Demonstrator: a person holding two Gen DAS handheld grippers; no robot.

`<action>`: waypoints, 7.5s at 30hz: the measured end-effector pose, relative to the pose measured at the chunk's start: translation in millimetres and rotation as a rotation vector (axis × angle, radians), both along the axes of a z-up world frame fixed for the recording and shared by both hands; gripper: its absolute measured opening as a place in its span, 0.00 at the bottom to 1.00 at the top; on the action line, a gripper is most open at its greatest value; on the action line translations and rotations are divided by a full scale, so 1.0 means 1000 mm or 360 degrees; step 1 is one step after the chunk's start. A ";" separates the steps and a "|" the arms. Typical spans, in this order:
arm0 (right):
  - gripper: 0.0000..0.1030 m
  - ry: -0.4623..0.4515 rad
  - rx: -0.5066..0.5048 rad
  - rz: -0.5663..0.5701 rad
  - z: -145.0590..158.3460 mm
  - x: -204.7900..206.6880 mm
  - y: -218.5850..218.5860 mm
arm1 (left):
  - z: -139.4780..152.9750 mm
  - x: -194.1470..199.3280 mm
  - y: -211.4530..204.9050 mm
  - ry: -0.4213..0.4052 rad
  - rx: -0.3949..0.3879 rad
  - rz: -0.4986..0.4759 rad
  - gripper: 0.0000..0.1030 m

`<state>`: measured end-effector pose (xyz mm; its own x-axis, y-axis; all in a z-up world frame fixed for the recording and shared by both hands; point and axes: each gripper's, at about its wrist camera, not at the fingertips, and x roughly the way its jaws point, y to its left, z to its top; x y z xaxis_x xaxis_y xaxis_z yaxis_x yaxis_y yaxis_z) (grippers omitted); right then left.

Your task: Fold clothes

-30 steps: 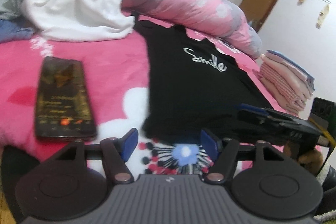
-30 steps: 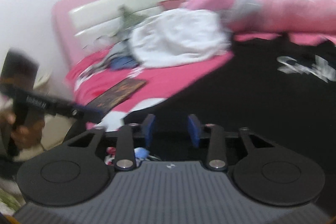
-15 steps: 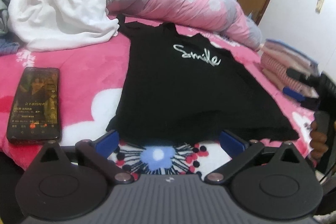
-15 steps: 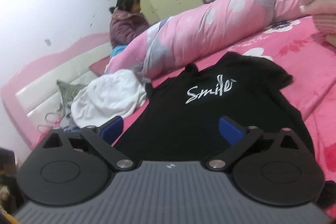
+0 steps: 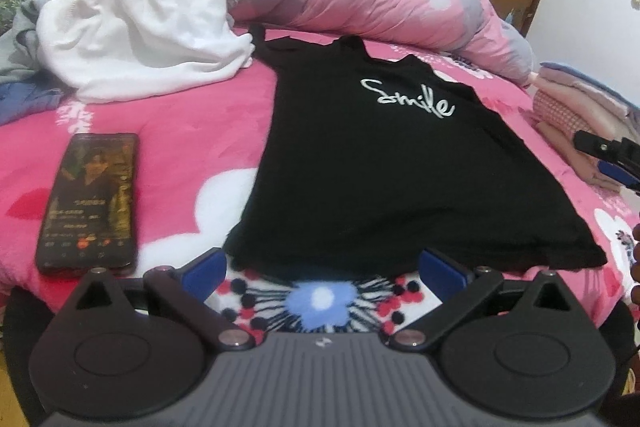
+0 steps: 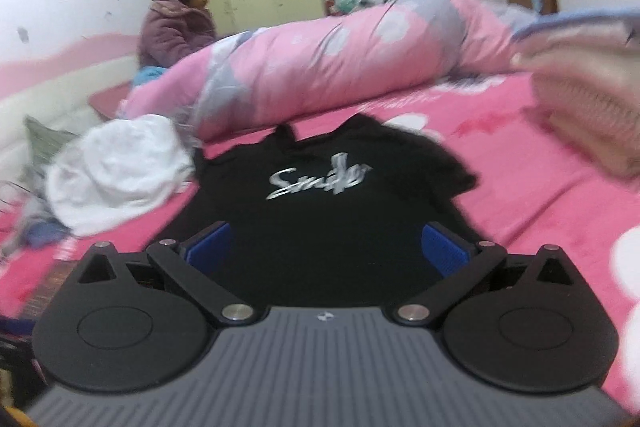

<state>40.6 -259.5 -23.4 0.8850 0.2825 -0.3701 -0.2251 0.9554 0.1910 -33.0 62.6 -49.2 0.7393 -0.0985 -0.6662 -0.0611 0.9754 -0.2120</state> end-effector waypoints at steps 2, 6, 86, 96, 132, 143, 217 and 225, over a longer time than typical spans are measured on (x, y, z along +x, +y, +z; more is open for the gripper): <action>0.99 -0.0061 -0.0008 -0.0064 0.005 -0.006 -0.014 | -0.001 0.006 -0.002 -0.0006 -0.0028 -0.0025 1.00; 0.99 -0.0093 0.0074 -0.0286 0.009 -0.019 -0.063 | -0.002 0.019 -0.007 -0.0007 -0.0073 -0.0092 1.00; 0.78 0.0116 -0.1049 -0.0351 -0.001 0.345 -0.088 | -0.059 0.164 -0.043 -0.0188 0.0127 -0.0203 0.71; 0.79 0.0239 -0.0222 -0.0143 0.051 0.137 -0.150 | -0.056 0.162 -0.043 -0.0193 0.0136 -0.0204 0.77; 0.42 0.0812 0.0719 0.0088 -0.080 0.067 -0.174 | -0.022 0.049 0.052 -0.0018 -0.0094 -0.0025 0.64; 0.41 0.0962 0.0841 0.0286 -0.085 0.050 -0.183 | -0.036 0.047 0.069 0.0121 -0.0283 -0.0122 0.29; 0.17 0.0598 0.0180 -0.0053 -0.066 -0.025 -0.121 | -0.025 -0.004 0.029 0.0022 -0.0214 -0.0226 0.49; 0.20 0.0520 0.0408 -0.0127 -0.047 -0.052 -0.114 | -0.016 -0.031 0.026 -0.0084 -0.0227 -0.0248 0.51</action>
